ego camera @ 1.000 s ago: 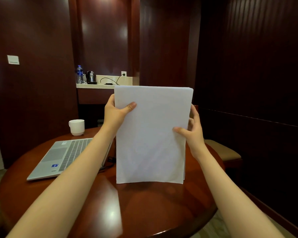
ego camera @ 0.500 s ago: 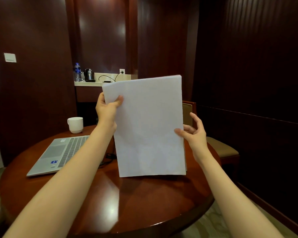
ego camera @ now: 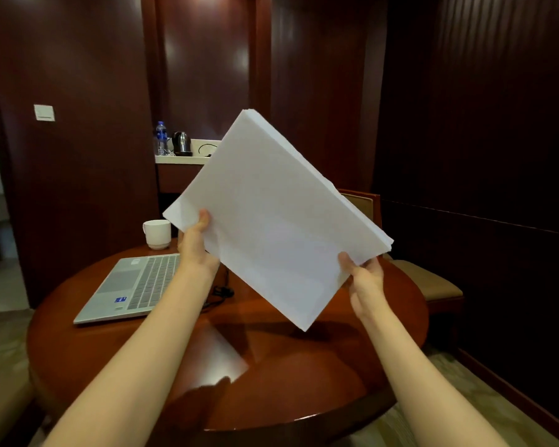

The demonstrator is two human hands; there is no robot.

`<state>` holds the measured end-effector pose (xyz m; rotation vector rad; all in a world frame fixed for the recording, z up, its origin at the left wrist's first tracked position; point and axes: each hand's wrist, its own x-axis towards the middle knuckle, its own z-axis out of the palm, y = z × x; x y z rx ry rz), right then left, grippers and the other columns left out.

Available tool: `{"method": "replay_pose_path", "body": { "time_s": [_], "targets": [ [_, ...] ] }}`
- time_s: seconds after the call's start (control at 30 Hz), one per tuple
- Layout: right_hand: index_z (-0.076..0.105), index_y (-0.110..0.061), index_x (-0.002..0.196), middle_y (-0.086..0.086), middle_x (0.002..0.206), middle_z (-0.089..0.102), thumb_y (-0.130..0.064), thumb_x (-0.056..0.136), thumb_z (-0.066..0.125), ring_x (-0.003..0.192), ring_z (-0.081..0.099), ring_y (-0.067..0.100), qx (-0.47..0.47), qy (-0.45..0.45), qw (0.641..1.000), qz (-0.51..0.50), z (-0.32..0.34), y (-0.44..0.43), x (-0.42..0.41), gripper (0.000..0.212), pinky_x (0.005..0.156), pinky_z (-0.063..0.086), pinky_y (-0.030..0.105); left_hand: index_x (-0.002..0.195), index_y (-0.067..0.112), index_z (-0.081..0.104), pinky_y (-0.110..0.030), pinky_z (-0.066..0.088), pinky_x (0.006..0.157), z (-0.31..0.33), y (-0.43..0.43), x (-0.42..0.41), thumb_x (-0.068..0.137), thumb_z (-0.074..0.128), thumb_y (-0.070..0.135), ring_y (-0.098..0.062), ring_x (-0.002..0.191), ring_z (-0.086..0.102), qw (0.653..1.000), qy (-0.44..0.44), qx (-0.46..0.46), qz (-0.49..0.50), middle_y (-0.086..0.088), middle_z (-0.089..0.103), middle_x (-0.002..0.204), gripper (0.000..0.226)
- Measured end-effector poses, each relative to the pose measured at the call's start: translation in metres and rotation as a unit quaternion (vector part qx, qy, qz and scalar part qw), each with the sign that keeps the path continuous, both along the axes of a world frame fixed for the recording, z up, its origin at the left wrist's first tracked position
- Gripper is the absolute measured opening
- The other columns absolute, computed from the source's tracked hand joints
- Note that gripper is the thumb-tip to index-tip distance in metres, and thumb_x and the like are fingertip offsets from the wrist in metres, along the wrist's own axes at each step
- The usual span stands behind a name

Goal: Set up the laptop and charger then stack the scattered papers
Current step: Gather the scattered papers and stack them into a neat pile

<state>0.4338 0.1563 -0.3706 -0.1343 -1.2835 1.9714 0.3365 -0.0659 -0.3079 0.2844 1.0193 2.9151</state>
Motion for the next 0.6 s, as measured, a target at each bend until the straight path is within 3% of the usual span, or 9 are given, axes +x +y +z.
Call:
{"method": "replay_pose_path", "body": {
  "time_s": [0.1,0.17,0.27,0.33,0.4,0.5,0.6],
  "targets": [
    [0.048,-0.014,0.121,-0.004,0.101,0.060,0.002,0.086,0.061,0.100,0.058,0.019,0.011,0.011,0.999,-0.033,0.005,0.005,0.000,0.041,0.088,0.046,0.035,0.123,0.010,0.054,-0.043,0.052,0.083,-0.008,-0.016,-0.006,0.086,0.062,0.005,-0.027,0.104,0.061,0.996,-0.011,-0.081,0.024,-0.010,0.061,0.122,0.038],
    [0.048,-0.016,0.117,-0.005,0.100,0.060,0.002,0.087,0.060,0.094,0.059,0.014,0.037,0.009,0.998,-0.054,0.008,0.011,0.001,0.037,0.087,0.047,0.037,0.128,0.012,0.050,-0.037,0.052,0.078,-0.011,-0.032,-0.009,0.084,0.063,0.003,-0.024,0.099,0.059,0.978,0.020,-0.199,0.057,-0.010,0.060,0.121,0.046],
    [0.049,-0.018,0.113,-0.006,0.098,0.060,0.000,0.088,0.059,0.091,0.060,0.013,0.078,-0.001,0.994,-0.080,0.010,0.019,-0.001,0.032,0.086,0.049,0.039,0.128,0.017,0.049,-0.030,0.051,0.072,-0.011,-0.047,-0.006,0.085,0.063,0.003,-0.018,0.081,0.061,0.908,0.114,-0.399,0.064,-0.001,0.064,0.095,0.048],
    [0.049,-0.019,0.108,-0.006,0.097,0.060,-0.001,0.088,0.059,0.089,0.061,0.013,0.111,-0.015,0.990,-0.087,0.013,0.021,-0.004,0.029,0.085,0.051,0.041,0.129,0.016,0.048,-0.025,0.050,0.068,-0.008,-0.048,-0.005,0.088,0.059,0.005,-0.017,0.082,0.061,0.843,0.185,-0.500,0.070,-0.003,0.065,0.099,0.044],
    [0.048,-0.019,0.107,-0.003,0.099,0.060,-0.002,0.088,0.060,0.092,0.061,0.018,0.139,-0.022,0.986,-0.087,0.018,0.019,-0.008,0.028,0.087,0.051,0.043,0.129,0.012,0.049,-0.027,0.048,0.076,-0.009,-0.044,-0.008,0.091,0.056,0.005,-0.018,0.095,0.059,0.820,0.223,-0.519,0.096,-0.008,0.062,0.115,0.039],
    [0.048,-0.018,0.112,0.004,0.111,0.058,-0.004,0.088,0.061,0.104,0.059,0.026,0.161,-0.013,0.983,-0.082,0.025,0.017,-0.012,0.031,0.089,0.050,0.044,0.129,0.009,0.047,-0.031,0.045,0.084,-0.018,-0.041,-0.011,0.092,0.053,0.002,-0.019,0.104,0.056,0.851,0.224,-0.462,0.115,-0.007,0.058,0.120,0.038],
    [0.046,-0.019,0.118,0.003,0.114,0.058,-0.012,0.089,0.061,0.101,0.060,0.022,0.196,-0.018,0.978,-0.065,0.023,0.019,-0.010,0.034,0.083,0.053,0.039,0.132,0.011,0.042,-0.034,0.046,0.088,-0.028,-0.040,-0.013,0.089,0.058,0.006,-0.019,0.107,0.055,0.876,0.220,-0.415,0.106,-0.004,0.056,0.119,0.046]
  ]
}}
